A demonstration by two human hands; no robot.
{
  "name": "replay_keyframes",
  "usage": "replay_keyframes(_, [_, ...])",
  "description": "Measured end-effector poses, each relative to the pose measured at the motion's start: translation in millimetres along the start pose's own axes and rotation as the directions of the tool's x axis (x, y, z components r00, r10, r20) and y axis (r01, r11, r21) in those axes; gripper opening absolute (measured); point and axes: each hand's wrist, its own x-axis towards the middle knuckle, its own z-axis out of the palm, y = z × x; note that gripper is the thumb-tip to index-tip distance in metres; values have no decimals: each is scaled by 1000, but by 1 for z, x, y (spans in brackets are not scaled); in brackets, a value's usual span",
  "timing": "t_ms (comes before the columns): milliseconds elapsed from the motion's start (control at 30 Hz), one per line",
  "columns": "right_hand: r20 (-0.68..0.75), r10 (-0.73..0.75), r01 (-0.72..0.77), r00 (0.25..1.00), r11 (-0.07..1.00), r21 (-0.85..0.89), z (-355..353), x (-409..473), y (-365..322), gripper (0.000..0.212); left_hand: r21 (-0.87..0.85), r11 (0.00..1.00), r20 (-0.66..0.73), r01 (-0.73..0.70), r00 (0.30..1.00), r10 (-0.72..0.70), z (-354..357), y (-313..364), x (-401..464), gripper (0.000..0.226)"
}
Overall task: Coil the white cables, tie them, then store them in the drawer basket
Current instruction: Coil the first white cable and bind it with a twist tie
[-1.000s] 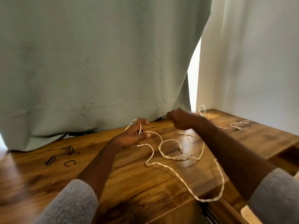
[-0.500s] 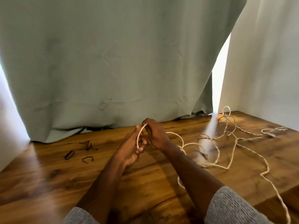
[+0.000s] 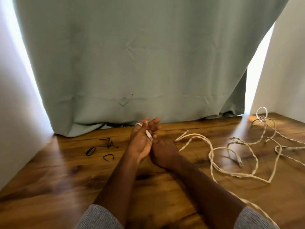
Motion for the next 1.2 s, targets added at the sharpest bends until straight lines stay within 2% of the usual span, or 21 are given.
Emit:
replay_keyframes(33, [2, -28, 28, 1000, 1000, -5, -3, -1, 0, 32, -4, 1000, -28, -24, 999, 23, -3, 1, 3, 25])
replay_keyframes(100, [41, -86, 85, 995, 995, 45, -10, -5, 3, 28, 21, 999, -103, -36, 994, 38, -13, 5, 11, 44])
replay_keyframes(167, [50, -145, 140, 988, 986, 87, -22, -7, 7, 23, 155, 988, -159, -22, 986, 47, -23, 6, 16, 50])
replay_keyframes(233, [-13, -187, 187, 982, 979, 77, -33, -6, 11, 22, 328, 944, -182, 26, 983, 36, -30, 2, 15, 42])
replay_keyframes(300, [-101, -211, 220, 972, 971, 94, -41, -5, 18, 25, 449, 891, -161, 61, 987, 14, -31, -2, 12, 32])
replay_keyframes(400, [-164, -221, 249, 962, 951, 181, -47, -6, 31, 29, 604, 790, -90, 107, 994, -65, -25, -3, 6, 31])
replay_keyframes(533, [-203, -214, 275, 955, 896, 349, -57, -7, 44, 24, 653, 746, -43, 132, 990, -138, -23, -1, 2, 35])
replay_keyframes(633, [-245, -155, 260, 957, 832, 491, -61, -5, 47, 21, 753, 643, -10, 139, 980, -200, -27, 1, 0, 42])
replay_keyframes(700, [-257, -148, 268, 955, 801, 535, -60, -5, 46, 19, 742, 620, -25, 253, 936, -352, -30, -1, -2, 51])
replay_keyframes(800, [-297, -103, 274, 949, 732, 623, -56, -5, 46, 20, 608, 651, 73, 455, 784, -616, -32, 1, -5, 66])
replay_keyframes(867, [-306, -56, 262, 950, 676, 689, -56, -7, 45, 21, 503, 692, 210, 518, 703, -680, -34, 5, -5, 62])
replay_keyframes(900, [-281, -49, 245, 958, 645, 723, -57, -8, 44, 15, 464, 703, 263, 538, 674, -690, -33, 8, -6, 55])
replay_keyframes(967, [-204, -63, 200, 977, 602, 773, -56, -9, 41, 6, 425, 721, 318, 547, 655, -685, -33, 9, -9, 46])
replay_keyframes(1000, [-178, -68, 183, 982, 593, 784, -55, -9, 40, 8, 431, 730, 311, 531, 672, -672, -33, 9, -10, 45])
replay_keyframes(1067, [-161, -46, 157, 986, 591, 791, -49, -7, 42, 15, 498, 745, 221, 444, 766, -604, -28, 5, -12, 50])
replay_keyframes(1133, [-148, -19, 132, 989, 575, 807, -46, -6, 47, 21, 599, 734, 116, 319, 873, -473, -22, 0, -13, 54])
replay_keyframes(1200, [-152, -6, 131, 988, 538, 833, -47, -7, 49, 18, 617, 752, 82, 233, 931, -355, -21, -4, -13, 52])
